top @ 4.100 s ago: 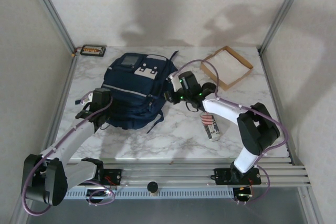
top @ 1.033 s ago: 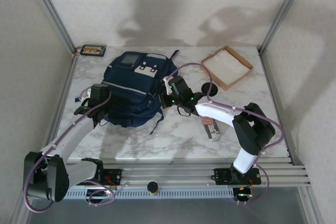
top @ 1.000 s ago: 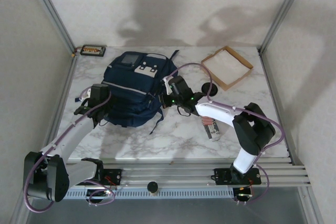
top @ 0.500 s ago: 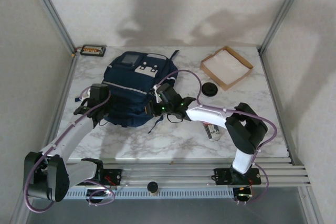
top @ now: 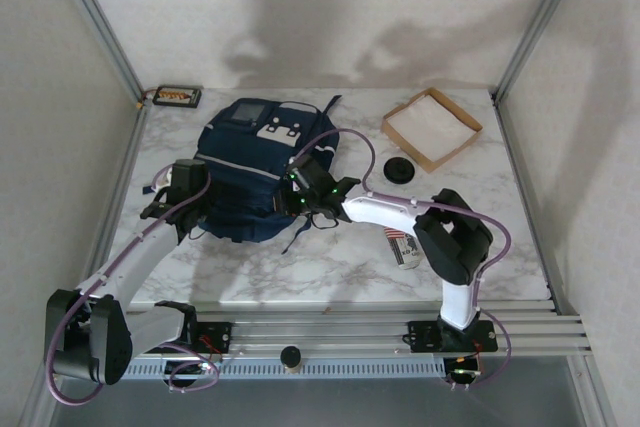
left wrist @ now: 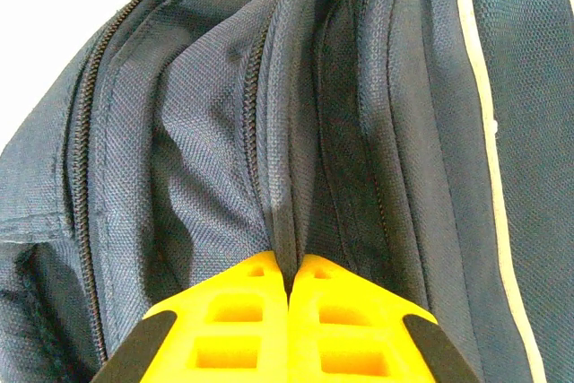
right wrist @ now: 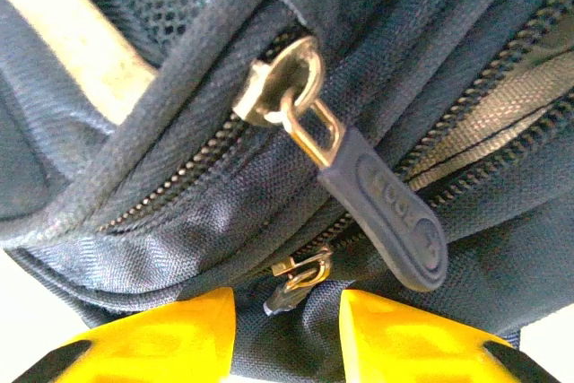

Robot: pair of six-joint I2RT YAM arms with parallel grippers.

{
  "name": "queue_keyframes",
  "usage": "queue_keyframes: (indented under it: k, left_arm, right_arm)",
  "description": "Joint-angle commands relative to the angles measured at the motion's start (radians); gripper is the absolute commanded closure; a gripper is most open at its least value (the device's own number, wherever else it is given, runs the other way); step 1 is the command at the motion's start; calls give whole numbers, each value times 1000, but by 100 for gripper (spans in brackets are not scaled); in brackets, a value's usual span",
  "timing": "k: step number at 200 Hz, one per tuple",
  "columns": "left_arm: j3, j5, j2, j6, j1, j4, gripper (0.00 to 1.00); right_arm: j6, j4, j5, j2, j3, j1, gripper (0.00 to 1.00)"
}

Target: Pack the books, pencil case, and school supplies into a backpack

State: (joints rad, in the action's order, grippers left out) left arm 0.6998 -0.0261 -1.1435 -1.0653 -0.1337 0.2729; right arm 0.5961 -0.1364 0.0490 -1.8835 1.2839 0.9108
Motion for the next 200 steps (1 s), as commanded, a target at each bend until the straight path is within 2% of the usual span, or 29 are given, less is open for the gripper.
queue_keyframes:
  k: [1, 37, 61, 81, 113, 150, 165, 180, 200]
  left_arm:
    - [24, -5, 13, 1, 9, -21, 100]
    - [15, -9, 20, -10, 10, -21, 100]
    - [32, 12, 5, -15, 13, -16, 100]
    - [38, 26, 3, -23, 8, -22, 100]
    - [24, 27, 16, -39, 0, -41, 100]
    - [23, 21, 19, -41, -6, -32, 100]
    - [23, 13, 18, -38, -5, -30, 100]
    - [28, 9, 15, -33, -6, -25, 100]
    - [32, 2, 13, -26, -6, -14, 100]
  right_arm:
    - [25, 16, -105, -28, 44, -6, 64]
    - [34, 45, -108, -25, 46, -1, 67]
    - [25, 29, -173, 18, -14, 16, 67]
    - [29, 64, -179, 54, -86, 15, 73]
    - [35, 98, -122, 0, -50, 23, 69]
    - [29, 78, -156, -29, 18, 27, 65]
    - [28, 42, -200, -53, 58, 28, 71]
    - [14, 26, -222, -63, 82, 27, 73]
    - [-17, 34, -217, -37, 69, 27, 79]
